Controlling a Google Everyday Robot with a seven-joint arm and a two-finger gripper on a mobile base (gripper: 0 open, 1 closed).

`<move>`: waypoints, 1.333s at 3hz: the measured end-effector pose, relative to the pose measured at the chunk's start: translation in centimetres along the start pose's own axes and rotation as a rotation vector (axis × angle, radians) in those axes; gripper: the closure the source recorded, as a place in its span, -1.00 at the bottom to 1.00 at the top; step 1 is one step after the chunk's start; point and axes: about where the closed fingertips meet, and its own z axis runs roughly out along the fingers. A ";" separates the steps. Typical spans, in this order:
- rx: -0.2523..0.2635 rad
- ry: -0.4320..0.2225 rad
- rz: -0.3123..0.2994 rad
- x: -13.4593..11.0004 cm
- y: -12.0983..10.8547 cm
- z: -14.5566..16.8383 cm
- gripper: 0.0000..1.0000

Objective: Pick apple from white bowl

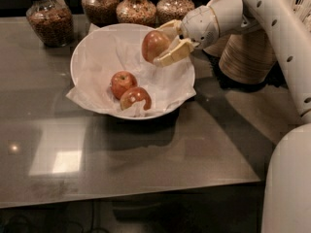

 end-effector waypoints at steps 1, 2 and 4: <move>0.000 0.000 0.000 0.0 0.0 0.0 1.00; -0.026 0.017 -0.035 -2.0 0.5 1.6 1.00; -0.112 0.049 -0.118 -5.9 2.7 6.1 1.00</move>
Offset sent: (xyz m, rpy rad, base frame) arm -0.0309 0.0406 0.0274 -0.0538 -0.0638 0.0799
